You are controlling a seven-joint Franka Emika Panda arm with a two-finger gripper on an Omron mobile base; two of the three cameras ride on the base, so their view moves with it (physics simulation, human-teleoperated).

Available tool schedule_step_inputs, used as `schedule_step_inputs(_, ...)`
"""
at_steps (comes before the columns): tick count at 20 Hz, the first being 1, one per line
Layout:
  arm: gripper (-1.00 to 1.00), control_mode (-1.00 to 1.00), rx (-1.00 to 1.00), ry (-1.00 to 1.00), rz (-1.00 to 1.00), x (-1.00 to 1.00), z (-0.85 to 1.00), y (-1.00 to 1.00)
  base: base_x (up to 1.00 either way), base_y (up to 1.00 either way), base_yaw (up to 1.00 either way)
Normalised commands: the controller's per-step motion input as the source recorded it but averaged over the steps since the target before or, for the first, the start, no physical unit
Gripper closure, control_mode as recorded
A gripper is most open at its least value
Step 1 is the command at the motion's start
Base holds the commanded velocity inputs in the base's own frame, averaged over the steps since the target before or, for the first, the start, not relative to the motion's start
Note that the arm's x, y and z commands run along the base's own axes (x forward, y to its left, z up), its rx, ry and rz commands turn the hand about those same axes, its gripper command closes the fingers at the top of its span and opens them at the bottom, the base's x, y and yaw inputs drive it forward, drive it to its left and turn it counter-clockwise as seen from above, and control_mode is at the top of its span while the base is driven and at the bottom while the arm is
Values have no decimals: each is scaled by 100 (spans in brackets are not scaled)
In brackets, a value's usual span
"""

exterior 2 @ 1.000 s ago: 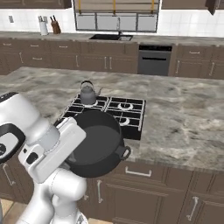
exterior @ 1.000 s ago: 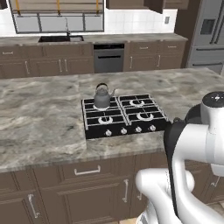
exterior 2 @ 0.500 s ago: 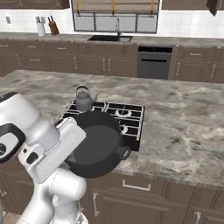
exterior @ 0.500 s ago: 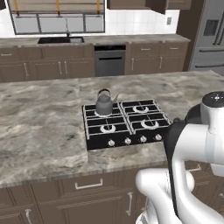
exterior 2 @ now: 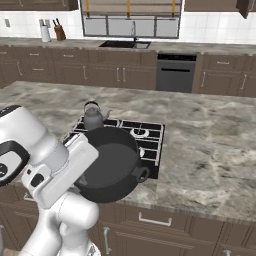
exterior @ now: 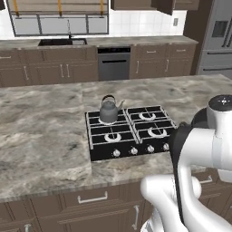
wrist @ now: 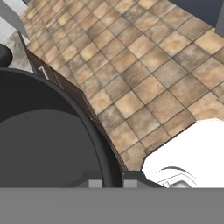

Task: Pick the kettle from the cabinet and place it on a stove burner. Then pick the pot from the counter and place it on another stove burner. Finally, turn both burners on.

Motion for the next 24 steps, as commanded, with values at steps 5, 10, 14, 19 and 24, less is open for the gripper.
schedule_step_inputs(5,100,100,0,0,0,0,0,0,0,0,0)
schedule_step_inputs(10,100,-100,0,0,0,12,0,-2,0,0,0)
schedule_step_inputs(14,100,-100,2,0,0,50,0,-15,0,0,0)
schedule_step_inputs(19,100,-100,0,1,0,66,0,-7,0,0,0)
schedule_step_inputs(24,100,-100,0,6,0,71,0,-3,0,0,0)
